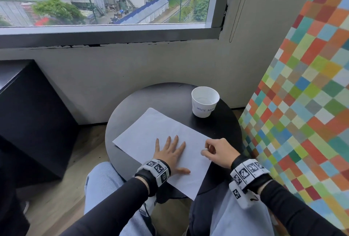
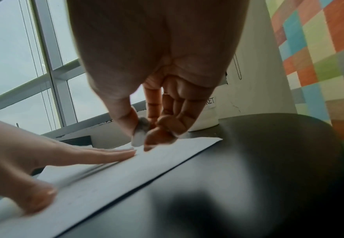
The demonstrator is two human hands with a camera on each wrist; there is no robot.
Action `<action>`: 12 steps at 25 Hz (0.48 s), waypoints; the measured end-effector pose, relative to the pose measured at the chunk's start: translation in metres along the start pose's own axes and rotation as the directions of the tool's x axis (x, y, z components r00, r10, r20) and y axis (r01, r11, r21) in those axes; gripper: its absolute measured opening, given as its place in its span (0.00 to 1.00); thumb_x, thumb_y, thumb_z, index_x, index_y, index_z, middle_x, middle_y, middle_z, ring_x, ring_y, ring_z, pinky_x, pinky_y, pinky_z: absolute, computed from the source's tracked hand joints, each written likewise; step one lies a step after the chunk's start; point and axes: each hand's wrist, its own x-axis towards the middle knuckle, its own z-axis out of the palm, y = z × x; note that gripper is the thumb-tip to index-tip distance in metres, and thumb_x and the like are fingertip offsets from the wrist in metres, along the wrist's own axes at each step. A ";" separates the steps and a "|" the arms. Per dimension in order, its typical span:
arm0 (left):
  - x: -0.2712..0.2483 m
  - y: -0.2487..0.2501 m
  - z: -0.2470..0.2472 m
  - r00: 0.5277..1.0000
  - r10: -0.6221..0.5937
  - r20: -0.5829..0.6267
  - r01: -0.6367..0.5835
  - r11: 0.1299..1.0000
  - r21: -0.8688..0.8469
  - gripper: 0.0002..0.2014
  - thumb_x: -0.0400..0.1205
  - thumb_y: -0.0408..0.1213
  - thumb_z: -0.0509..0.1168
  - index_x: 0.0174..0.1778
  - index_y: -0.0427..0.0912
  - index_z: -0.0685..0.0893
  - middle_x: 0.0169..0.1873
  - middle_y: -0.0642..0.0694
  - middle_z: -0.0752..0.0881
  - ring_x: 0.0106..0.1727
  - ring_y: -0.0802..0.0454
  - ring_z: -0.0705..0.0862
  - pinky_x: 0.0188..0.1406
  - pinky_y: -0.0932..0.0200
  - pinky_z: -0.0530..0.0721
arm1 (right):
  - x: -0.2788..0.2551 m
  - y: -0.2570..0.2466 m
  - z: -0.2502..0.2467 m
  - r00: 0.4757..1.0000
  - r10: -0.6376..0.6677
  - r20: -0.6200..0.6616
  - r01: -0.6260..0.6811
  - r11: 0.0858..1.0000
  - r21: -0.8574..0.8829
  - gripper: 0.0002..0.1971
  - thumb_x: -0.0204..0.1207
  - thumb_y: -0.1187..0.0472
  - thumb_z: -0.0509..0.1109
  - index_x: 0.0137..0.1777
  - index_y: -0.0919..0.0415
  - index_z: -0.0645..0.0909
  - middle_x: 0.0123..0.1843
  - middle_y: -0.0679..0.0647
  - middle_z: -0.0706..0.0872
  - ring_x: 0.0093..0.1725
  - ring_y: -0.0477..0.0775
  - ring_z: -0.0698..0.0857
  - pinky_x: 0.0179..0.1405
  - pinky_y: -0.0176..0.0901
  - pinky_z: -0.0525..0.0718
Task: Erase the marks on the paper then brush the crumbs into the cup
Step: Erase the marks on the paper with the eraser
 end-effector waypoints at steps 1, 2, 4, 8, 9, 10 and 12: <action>0.001 0.005 0.000 1.000 0.000 0.012 -0.001 1.000 0.008 0.52 0.75 0.78 0.53 0.86 0.57 0.34 0.86 0.43 0.32 0.86 0.39 0.34 0.75 0.20 0.32 | -0.004 0.000 0.004 1.000 0.000 -0.016 0.000 1.000 0.008 0.11 0.72 0.52 0.72 0.32 0.53 0.77 0.25 0.48 0.79 0.30 0.45 0.77 0.34 0.37 0.75; 0.001 0.011 0.000 1.000 -0.005 0.023 0.004 1.000 0.030 0.51 0.75 0.77 0.52 0.86 0.59 0.34 0.86 0.43 0.32 0.86 0.38 0.35 0.74 0.20 0.32 | -0.006 0.001 0.008 1.000 -0.002 -0.027 0.003 1.000 0.017 0.11 0.72 0.53 0.73 0.32 0.54 0.77 0.25 0.47 0.79 0.29 0.44 0.77 0.34 0.36 0.76; -0.001 0.018 0.001 0.999 -0.026 0.030 0.024 0.997 0.073 0.49 0.76 0.77 0.51 0.85 0.62 0.33 0.85 0.41 0.32 0.86 0.37 0.37 0.74 0.20 0.32 | -0.012 0.000 0.019 0.999 0.005 -0.038 -0.004 0.999 0.031 0.11 0.72 0.53 0.72 0.31 0.54 0.76 0.25 0.47 0.79 0.28 0.44 0.77 0.34 0.39 0.78; -0.004 0.022 0.000 0.998 -0.043 0.036 0.040 0.996 0.078 0.48 0.76 0.77 0.52 0.85 0.64 0.33 0.85 0.38 0.33 0.86 0.34 0.37 0.74 0.18 0.36 | -0.019 -0.010 0.037 0.994 -0.103 0.032 0.101 0.993 0.057 0.11 0.72 0.55 0.72 0.31 0.52 0.74 0.23 0.44 0.77 0.26 0.42 0.77 0.31 0.32 0.76; -0.004 0.023 0.000 0.998 -0.042 0.040 0.038 0.996 0.083 0.48 0.76 0.77 0.52 0.84 0.65 0.33 0.85 0.38 0.33 0.86 0.33 0.37 0.74 0.17 0.37 | -0.016 -0.011 0.035 0.991 -0.124 0.052 0.122 0.992 0.036 0.10 0.72 0.55 0.72 0.32 0.52 0.75 0.23 0.43 0.76 0.26 0.41 0.77 0.31 0.29 0.74; -0.004 0.023 -0.001 0.998 -0.042 0.045 0.038 0.995 0.092 0.49 0.75 0.77 0.53 0.84 0.65 0.33 0.85 0.38 0.33 0.86 0.33 0.37 0.74 0.17 0.37 | -0.012 -0.009 0.032 0.994 -0.107 0.035 0.107 0.994 0.012 0.10 0.72 0.56 0.72 0.32 0.52 0.75 0.24 0.43 0.77 0.26 0.41 0.76 0.32 0.30 0.74; -0.002 0.023 -0.002 0.998 -0.047 0.050 0.042 0.994 0.101 0.49 0.75 0.77 0.54 0.84 0.66 0.32 0.85 0.37 0.33 0.86 0.32 0.37 0.74 0.17 0.37 | -0.007 -0.004 0.025 0.997 -0.049 -0.052 0.049 0.999 -0.008 0.10 0.72 0.56 0.71 0.32 0.56 0.77 0.26 0.47 0.80 0.28 0.44 0.77 0.35 0.37 0.78</action>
